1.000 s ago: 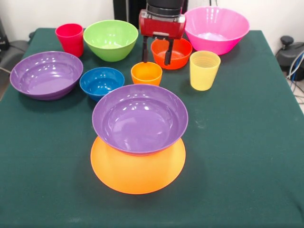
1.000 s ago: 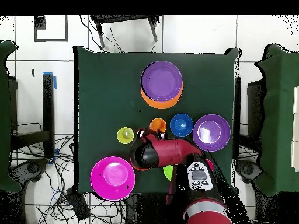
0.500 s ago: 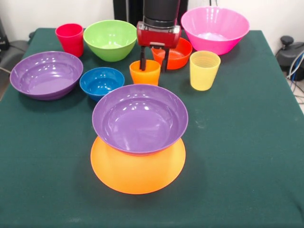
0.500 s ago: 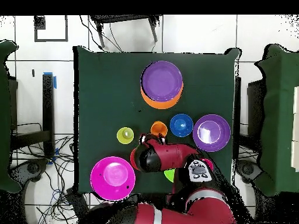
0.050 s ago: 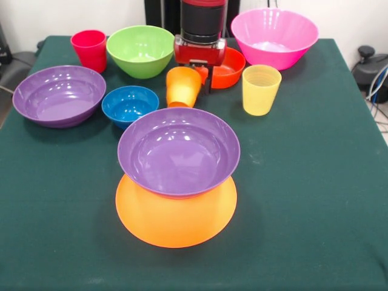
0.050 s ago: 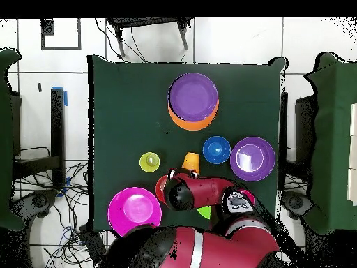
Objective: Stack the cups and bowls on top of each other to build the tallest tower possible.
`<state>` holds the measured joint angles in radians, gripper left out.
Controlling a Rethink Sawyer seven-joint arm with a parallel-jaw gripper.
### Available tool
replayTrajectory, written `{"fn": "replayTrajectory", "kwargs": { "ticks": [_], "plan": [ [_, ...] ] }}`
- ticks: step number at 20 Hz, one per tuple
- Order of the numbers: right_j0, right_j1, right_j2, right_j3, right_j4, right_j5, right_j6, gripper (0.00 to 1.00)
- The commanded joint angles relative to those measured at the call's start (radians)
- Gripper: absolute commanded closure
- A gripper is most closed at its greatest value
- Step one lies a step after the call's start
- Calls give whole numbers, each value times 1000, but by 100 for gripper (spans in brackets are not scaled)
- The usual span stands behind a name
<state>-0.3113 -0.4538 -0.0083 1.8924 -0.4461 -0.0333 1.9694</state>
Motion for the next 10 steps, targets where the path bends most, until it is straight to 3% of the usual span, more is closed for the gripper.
{"fn": "replayTrajectory", "kwargs": {
  "ticks": [1,10],
  "plan": [
    [7,50,31,-4,-74,-85,67,0],
    [23,-29,21,-58,-81,55,1,0]
  ]
}}
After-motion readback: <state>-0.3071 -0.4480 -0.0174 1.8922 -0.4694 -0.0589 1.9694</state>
